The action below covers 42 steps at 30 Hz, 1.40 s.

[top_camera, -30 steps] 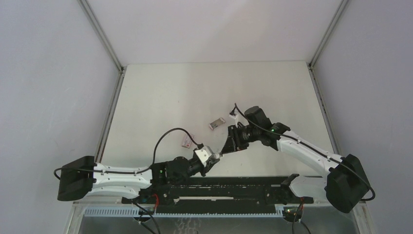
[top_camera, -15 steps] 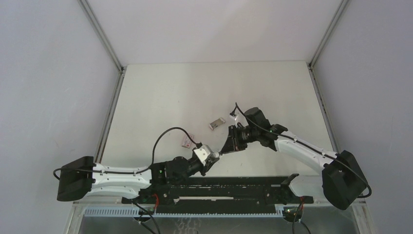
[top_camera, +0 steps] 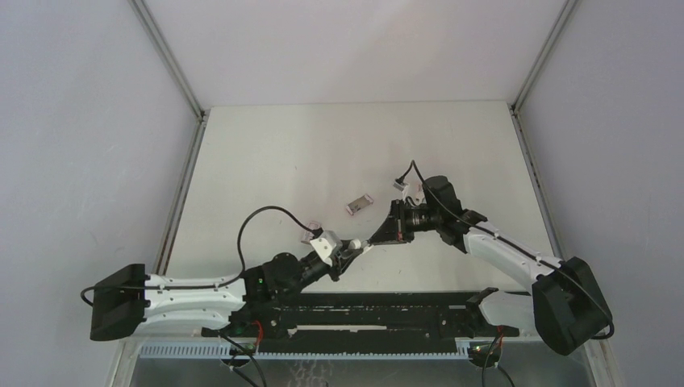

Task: Load the staples into the stapler

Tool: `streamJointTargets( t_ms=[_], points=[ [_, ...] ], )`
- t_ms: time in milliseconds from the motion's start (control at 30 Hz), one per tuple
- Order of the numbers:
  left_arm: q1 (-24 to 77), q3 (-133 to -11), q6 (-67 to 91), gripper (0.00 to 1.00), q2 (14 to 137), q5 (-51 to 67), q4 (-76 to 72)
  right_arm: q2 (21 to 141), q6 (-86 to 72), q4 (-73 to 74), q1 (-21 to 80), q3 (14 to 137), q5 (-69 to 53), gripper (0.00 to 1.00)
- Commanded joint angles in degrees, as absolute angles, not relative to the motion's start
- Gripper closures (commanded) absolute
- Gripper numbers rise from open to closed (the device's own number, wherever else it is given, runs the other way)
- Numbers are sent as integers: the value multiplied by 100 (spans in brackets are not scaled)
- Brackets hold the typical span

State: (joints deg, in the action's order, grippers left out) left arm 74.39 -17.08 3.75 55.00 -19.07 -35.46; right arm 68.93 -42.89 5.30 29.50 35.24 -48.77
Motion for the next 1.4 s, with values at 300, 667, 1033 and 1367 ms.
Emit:
streamJointTargets(
  t_ms=[300, 667, 1033, 1367],
  points=[
    [6939, -1506, 332, 100, 4874, -1635, -5424, 6783, -4587, 177, 2840, 3157, -4709, 100],
    [6422, -1164, 894, 100, 4389, -1203, -5627, 6848, -4252, 258, 2793, 3144, -4761, 84],
    [4647, -1528, 2892, 100, 4211, 2501, -4754, 4976, -2895, 4, 2801, 3142, -4659, 43],
    [4519, -1853, 4081, 100, 4593, 4091, -5517, 4937, -2074, -324, 4101, 3794, -4220, 38]
  ],
)
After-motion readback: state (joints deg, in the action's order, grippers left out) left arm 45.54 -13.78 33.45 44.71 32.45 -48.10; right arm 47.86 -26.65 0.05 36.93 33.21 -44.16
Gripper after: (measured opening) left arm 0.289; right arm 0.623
